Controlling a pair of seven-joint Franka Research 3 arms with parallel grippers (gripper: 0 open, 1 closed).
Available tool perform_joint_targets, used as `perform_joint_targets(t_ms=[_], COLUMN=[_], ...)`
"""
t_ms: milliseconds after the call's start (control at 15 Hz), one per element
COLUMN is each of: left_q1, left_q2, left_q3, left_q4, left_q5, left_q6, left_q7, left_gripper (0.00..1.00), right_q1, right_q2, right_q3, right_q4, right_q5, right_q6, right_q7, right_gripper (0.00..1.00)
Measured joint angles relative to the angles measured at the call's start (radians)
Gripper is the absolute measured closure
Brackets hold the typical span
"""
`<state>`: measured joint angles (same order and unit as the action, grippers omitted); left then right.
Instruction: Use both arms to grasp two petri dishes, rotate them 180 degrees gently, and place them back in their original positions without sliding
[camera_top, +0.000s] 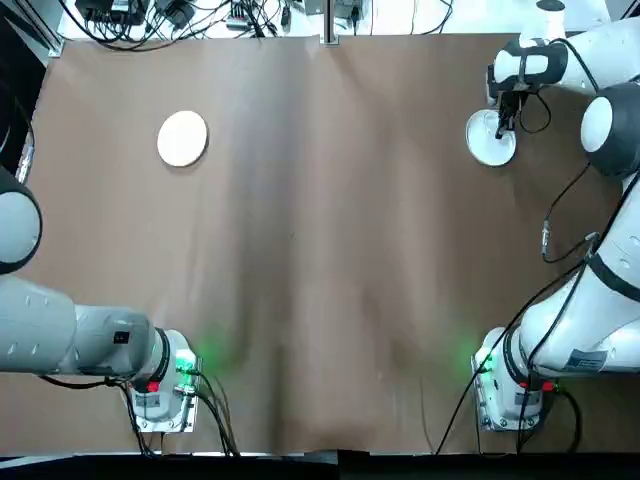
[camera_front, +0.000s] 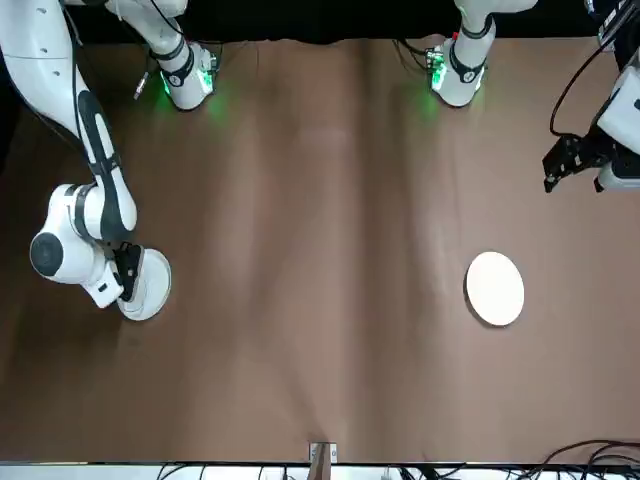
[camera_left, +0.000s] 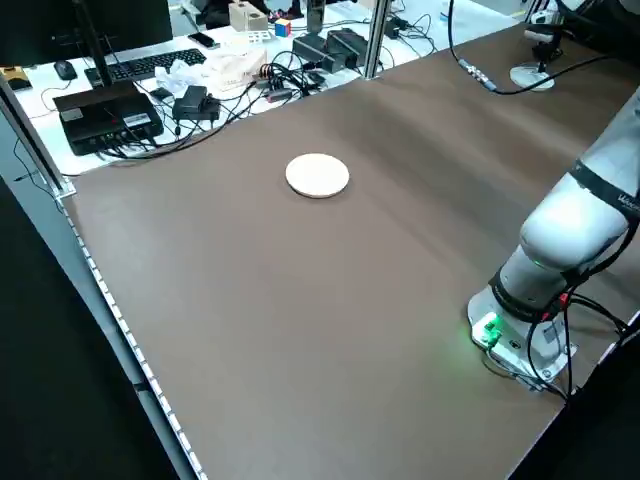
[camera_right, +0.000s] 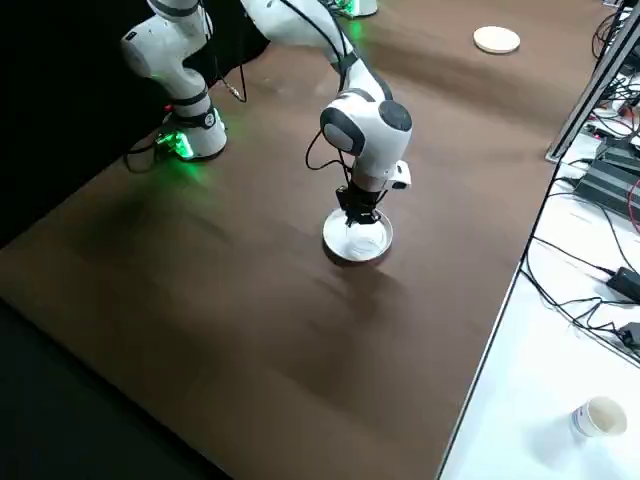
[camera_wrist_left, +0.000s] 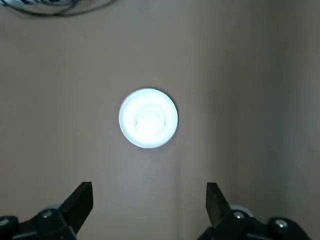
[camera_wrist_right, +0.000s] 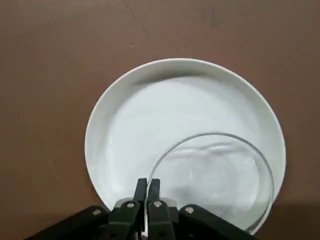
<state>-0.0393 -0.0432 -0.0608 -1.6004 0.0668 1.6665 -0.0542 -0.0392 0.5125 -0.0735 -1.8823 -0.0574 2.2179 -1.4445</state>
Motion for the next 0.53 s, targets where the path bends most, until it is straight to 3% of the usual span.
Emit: perform_joint_targets(t_ms=[267,467,533], left_q1=[0.027,0.037,0.037], left_q2=[-0.03,-0.046,-0.051], left_q3=[0.001,0.001,0.001], left_q4=[-0.032,-0.075,-0.095], left_q5=[-0.062,-0.068,-0.068], left_q6=[-0.045,-0.055,-0.055], left_q7=[0.016,0.022,0.022], left_gripper=[0.0,0.0,0.0], right_q1=[0.0,-0.002,-0.002], right_q2=[0.014,0.02,0.02], right_q3=[0.0,0.0,0.0], right_q4=[-0.01,-0.012,-0.012], right_q5=[0.0,0.0,0.0], right_q6=[0.012,0.012,0.012], right_q7=[0.0,0.0,0.0], right_gripper=[0.95,0.71,0.71])
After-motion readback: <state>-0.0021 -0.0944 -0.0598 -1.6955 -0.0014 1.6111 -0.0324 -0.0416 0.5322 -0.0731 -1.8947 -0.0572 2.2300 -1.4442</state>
